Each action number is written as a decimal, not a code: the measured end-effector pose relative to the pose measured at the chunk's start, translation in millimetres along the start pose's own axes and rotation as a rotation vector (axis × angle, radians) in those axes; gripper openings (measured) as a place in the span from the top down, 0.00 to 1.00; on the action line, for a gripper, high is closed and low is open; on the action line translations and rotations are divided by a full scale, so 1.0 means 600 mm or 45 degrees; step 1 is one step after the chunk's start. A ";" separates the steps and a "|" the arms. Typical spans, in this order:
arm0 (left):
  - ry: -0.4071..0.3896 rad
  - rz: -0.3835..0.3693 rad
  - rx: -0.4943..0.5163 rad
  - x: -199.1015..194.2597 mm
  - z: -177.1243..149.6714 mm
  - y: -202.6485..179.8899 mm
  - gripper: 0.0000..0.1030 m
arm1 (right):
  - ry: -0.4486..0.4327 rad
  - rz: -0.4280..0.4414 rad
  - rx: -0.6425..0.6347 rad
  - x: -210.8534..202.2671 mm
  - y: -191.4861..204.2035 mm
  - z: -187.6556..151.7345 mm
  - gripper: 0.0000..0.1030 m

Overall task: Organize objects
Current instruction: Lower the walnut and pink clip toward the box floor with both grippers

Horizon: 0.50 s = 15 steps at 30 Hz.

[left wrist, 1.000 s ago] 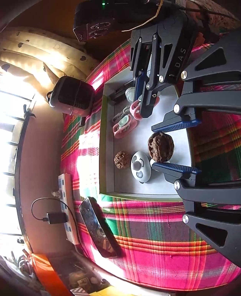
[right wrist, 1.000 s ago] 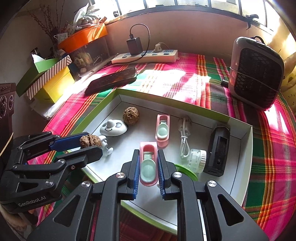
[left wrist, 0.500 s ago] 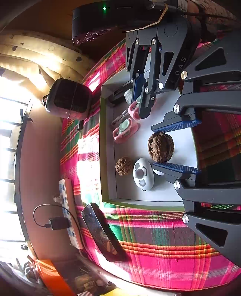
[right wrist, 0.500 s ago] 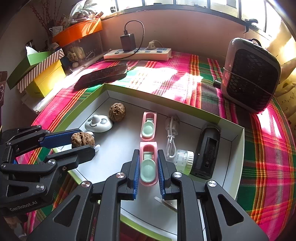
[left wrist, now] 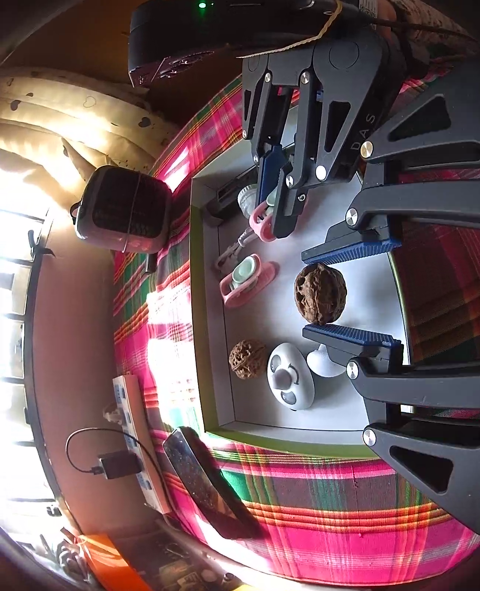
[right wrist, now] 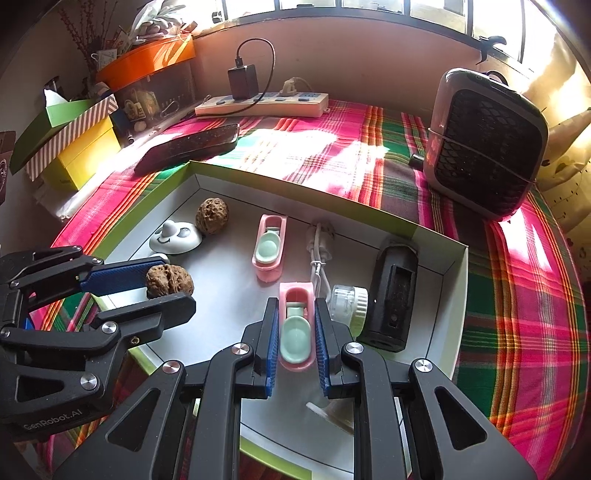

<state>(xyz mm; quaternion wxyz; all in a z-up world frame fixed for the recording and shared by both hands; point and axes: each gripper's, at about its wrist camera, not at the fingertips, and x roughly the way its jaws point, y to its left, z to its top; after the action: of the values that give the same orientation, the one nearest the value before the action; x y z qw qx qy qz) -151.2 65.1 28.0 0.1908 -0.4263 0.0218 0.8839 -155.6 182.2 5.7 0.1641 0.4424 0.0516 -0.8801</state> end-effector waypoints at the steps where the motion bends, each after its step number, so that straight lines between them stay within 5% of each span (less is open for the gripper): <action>1: 0.005 -0.001 0.002 0.003 -0.001 -0.002 0.70 | -0.001 -0.004 -0.004 0.000 0.000 0.000 0.82; 15: 0.021 0.014 0.047 0.019 0.003 -0.018 0.70 | 0.002 -0.007 -0.037 0.003 -0.001 -0.005 0.82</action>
<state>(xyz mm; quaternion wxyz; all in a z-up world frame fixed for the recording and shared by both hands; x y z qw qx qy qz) -155.1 79.0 22.0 0.1934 -0.4300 0.0421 0.8808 -154.5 183.3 2.4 0.1682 0.4404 0.0658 -0.8795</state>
